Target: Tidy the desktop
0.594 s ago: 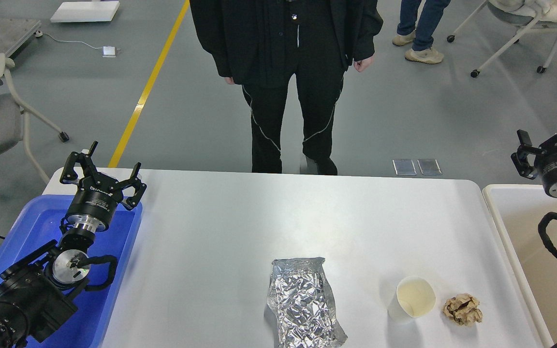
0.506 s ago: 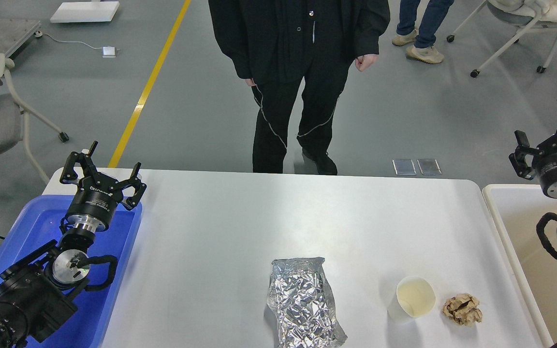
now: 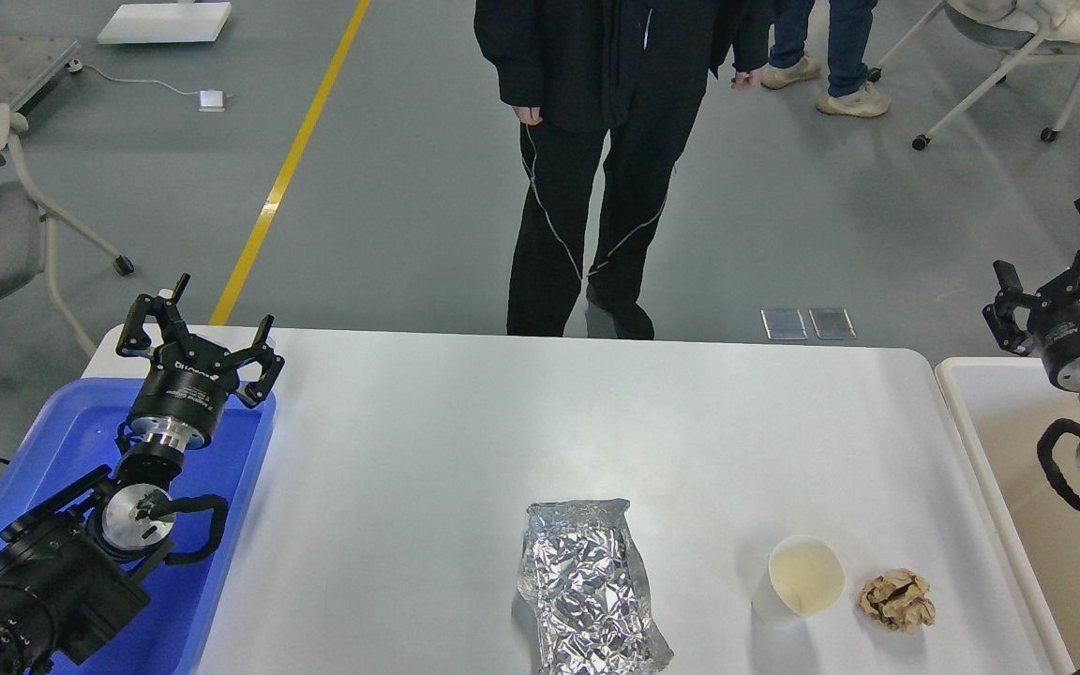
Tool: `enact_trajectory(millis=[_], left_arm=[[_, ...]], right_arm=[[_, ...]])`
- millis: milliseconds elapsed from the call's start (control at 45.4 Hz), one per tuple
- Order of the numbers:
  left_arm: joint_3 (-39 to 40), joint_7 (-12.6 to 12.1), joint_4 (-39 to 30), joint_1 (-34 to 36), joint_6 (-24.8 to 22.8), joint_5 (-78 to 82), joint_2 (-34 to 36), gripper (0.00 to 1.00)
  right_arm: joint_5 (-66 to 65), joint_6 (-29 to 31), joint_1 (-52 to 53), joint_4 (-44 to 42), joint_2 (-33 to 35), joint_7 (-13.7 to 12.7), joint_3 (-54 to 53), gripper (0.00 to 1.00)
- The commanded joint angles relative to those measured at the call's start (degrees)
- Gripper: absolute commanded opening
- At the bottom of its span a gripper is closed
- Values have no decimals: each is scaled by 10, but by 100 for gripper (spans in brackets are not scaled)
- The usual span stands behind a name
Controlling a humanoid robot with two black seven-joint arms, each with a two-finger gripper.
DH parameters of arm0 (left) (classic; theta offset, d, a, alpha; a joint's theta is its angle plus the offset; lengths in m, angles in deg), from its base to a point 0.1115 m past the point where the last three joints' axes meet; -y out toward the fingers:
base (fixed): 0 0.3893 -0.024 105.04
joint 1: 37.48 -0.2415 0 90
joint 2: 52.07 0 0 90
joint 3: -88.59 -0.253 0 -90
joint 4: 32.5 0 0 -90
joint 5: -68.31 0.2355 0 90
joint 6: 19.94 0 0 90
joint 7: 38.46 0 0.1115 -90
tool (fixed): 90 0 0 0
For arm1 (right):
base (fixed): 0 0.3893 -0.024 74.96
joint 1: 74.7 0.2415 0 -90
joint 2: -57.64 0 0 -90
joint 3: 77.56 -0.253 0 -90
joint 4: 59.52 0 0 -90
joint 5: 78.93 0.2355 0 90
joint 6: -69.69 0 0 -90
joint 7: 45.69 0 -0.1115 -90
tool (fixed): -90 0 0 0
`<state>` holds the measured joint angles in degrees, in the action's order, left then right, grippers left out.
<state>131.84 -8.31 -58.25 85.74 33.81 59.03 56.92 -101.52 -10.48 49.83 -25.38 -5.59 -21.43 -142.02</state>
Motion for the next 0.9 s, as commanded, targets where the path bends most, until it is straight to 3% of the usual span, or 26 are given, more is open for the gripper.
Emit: enact_trajectory(millis=[0, 881], left_arm=[[0, 0, 0, 0, 0, 0, 0, 100], [0, 0, 0, 0, 0, 0, 0, 100]], right_arm=[[0, 0, -3, 4, 0, 0, -2, 100], [2, 3, -9, 8, 3, 0, -2, 100]])
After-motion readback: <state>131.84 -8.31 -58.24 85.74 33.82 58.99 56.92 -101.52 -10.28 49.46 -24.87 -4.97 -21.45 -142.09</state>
